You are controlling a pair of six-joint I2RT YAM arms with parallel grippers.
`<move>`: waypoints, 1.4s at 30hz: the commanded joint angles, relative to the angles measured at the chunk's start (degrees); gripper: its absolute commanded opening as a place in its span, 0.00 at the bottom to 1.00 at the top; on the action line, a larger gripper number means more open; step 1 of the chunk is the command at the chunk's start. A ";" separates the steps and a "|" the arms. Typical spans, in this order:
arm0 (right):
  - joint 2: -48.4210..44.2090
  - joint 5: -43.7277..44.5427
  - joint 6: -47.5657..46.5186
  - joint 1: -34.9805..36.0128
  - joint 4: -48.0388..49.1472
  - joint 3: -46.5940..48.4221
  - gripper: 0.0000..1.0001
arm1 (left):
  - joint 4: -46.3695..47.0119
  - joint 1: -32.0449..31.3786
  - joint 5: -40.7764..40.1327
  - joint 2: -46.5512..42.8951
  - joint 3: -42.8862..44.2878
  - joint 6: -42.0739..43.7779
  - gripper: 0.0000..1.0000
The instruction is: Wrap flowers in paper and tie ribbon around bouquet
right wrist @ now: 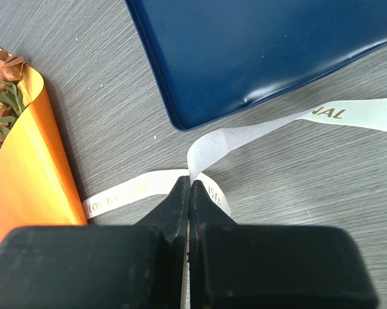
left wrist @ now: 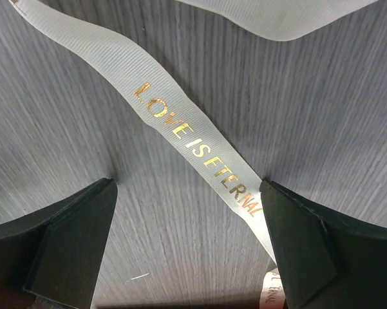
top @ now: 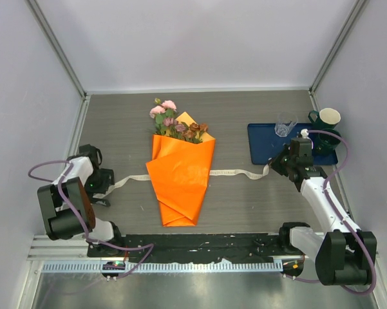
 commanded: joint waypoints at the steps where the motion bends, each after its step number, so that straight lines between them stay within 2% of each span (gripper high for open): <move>1: -0.60 -0.71 -1.58 1.97 1.31 0.48 0.00 | 3.22 -0.84 -1.78 1.50 1.04 -4.87 0.97; 3: -0.69 -1.06 -1.84 2.42 0.96 1.01 0.00 | 5.06 -0.93 -1.17 2.47 0.34 -5.05 0.89; 4: -0.78 -1.06 -2.10 2.69 0.61 1.27 0.00 | 6.46 -1.02 -1.17 2.47 -0.19 -4.71 0.75; 6: -0.69 -0.89 -2.81 3.39 0.26 2.06 0.00 | 10.33 -1.11 -1.34 1.51 -1.51 -4.53 0.56; 7: -0.69 -0.89 -2.90 3.65 -0.09 2.33 0.00 | 11.91 -1.19 -1.17 0.81 -2.99 -4.09 0.40; 9: -0.78 -0.97 -2.99 4.09 -0.44 3.38 0.00 | 14.73 -1.81 -1.60 -1.56 -3.80 -2.16 0.31; 10: -0.78 -0.89 -3.07 4.79 -0.79 3.73 0.00 | 15.17 -2.51 -2.30 -2.36 -4.23 -1.46 0.21; 13: -1.30 -0.36 -2.29 6.02 -0.97 4.70 0.00 | 15.79 -3.30 -2.92 -6.22 -5.20 0.48 0.00; 18: -1.39 0.69 -1.41 9.19 0.34 6.81 0.00 | 15.71 -5.14 -2.05 -10.27 -5.03 5.22 0.00; 22: 0.09 1.31 0.00 13.49 5.78 8.57 0.00 | 14.04 -10.23 -1.16 -14.65 -5.73 6.37 0.00; 26: 5.18 3.59 0.88 23.41 10.79 13.31 0.00 | 12.64 -13.06 -1.78 -20.62 -7.93 5.67 0.00; 27: 6.59 6.81 0.53 29.26 13.24 15.32 0.00 | 12.37 -13.24 -2.13 -21.95 -8.54 5.75 0.00; 28: 7.91 8.06 0.09 32.02 14.66 16.47 0.00 | 12.37 -13.58 -2.22 -22.92 -8.89 6.45 0.00; 33: 22.73 7.64 -6.75 48.18 25.71 26.47 0.00 | 12.10 -14.29 -1.52 -26.71 -12.31 6.28 0.00; 35: 29.16 4.84 -10.88 50.49 27.85 33.04 0.00 | 12.71 -14.29 0.50 -26.80 -13.55 5.58 0.00; 36: 35.72 2.56 -11.85 51.55 27.85 35.70 0.00 | 12.80 -14.47 1.03 -26.71 -14.60 5.23 0.00; 39: 46.54 -1.31 -12.39 53.75 24.10 46.25 0.00 | 12.54 -14.90 2.87 -26.97 -15.58 4.79 0.00; 42: 51.24 -4.40 -11.25 54.89 23.02 51.37 0.02 | 11.05 -15.08 2.79 -27.59 -15.40 5.58 0.00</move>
